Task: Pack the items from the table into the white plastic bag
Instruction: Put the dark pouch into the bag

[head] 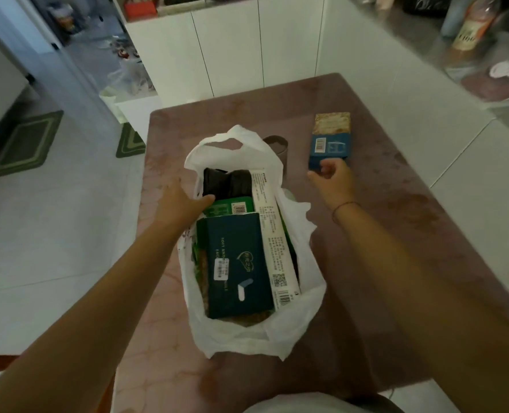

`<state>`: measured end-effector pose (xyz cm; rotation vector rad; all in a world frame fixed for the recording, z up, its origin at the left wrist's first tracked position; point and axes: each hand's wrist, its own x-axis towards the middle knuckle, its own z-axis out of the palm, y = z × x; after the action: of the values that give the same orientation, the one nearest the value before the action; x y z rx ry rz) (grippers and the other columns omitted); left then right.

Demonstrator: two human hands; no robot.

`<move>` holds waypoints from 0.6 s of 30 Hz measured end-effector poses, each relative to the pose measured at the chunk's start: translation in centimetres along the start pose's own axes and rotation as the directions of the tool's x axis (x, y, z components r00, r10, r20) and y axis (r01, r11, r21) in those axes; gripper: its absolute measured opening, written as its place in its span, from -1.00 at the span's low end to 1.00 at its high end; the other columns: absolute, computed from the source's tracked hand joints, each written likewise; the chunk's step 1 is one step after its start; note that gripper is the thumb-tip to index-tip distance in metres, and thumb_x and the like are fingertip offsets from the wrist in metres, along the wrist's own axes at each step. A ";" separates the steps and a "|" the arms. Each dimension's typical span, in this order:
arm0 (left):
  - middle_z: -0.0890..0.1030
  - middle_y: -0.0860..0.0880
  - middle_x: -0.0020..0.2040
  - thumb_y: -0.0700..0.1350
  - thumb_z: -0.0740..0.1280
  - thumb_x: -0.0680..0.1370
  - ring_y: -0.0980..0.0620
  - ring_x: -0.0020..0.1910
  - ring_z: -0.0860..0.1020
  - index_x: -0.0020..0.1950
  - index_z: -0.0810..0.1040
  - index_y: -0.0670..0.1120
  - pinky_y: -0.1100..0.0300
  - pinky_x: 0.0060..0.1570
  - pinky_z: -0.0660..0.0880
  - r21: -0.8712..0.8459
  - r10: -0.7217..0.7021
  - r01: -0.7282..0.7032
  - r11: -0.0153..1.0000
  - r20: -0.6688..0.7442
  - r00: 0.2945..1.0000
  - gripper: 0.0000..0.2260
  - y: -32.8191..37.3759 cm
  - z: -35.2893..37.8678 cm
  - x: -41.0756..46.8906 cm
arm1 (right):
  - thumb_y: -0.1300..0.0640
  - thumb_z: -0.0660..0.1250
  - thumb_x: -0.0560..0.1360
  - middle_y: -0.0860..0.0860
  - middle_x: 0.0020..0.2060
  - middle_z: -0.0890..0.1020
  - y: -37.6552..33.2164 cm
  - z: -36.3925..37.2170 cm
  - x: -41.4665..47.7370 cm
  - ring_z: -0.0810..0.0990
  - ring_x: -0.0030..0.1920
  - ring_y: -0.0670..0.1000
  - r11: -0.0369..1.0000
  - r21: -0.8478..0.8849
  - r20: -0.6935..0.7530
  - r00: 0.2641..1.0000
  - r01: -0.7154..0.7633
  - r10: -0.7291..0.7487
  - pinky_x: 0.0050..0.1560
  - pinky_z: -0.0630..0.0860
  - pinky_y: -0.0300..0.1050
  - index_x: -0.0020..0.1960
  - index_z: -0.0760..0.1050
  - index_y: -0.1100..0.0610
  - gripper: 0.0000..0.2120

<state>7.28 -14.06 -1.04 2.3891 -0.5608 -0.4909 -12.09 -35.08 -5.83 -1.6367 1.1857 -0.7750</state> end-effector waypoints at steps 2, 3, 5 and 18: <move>0.34 -0.14 0.41 0.08 0.47 0.38 -0.17 0.31 0.39 0.46 0.15 -0.06 -0.13 0.23 0.40 -0.033 -0.036 0.036 0.999 -0.020 0.999 -0.23 0.4 0.2 -0.9 | 0.07 0.46 0.40 0.14 0.17 0.53 2.5 -0.8 1.7 0.51 0.13 0.07 0.994 -0.012 0.054 0.993 -0.104 0.105 0.21 0.48 -0.02 0.27 0.37 0.23 -0.47; 0.37 -0.14 0.39 0.07 0.46 0.39 -0.17 0.30 0.40 0.45 0.16 -0.06 -0.12 0.22 0.40 -0.050 -0.053 0.051 0.997 -0.028 0.998 -0.24 0.7 0.3 -1.4 | 0.04 0.47 0.39 0.15 0.22 0.50 3.4 -1.2 2.4 0.49 0.20 0.10 0.989 -0.012 0.080 0.985 -0.149 0.150 0.23 0.45 -0.02 0.30 0.34 0.23 -0.42; 0.40 -0.16 0.36 0.05 0.46 0.40 -0.19 0.27 0.43 0.44 0.18 -0.07 -0.15 0.23 0.40 -0.081 -0.078 0.075 0.994 -0.036 0.996 -0.28 1.0 0.4 -2.7 | 0.02 0.47 0.38 0.14 0.26 0.47 4.9 -1.7 3.5 0.47 0.22 0.10 0.979 -0.003 0.130 0.971 -0.203 0.202 0.21 0.42 -0.05 0.32 0.30 0.22 -0.38; 0.61 -0.09 -0.10 0.05 0.21 0.57 -0.05 -0.20 0.56 0.13 0.57 -0.13 0.17 -0.23 0.47 -0.014 -0.203 0.206 0.978 -0.250 0.947 -0.69 1.2 1.4 -8.7 | 0.02 0.53 0.31 0.17 0.47 0.18 2.2 5.8 12.5 0.19 0.46 0.21 0.886 -0.275 0.562 0.810 0.375 -0.168 0.43 0.25 0.16 0.53 -0.02 0.04 -0.01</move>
<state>-0.95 -11.21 0.46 2.4846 -0.2043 -0.2665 -3.60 -45.24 -10.40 -2.1993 0.7247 -0.2272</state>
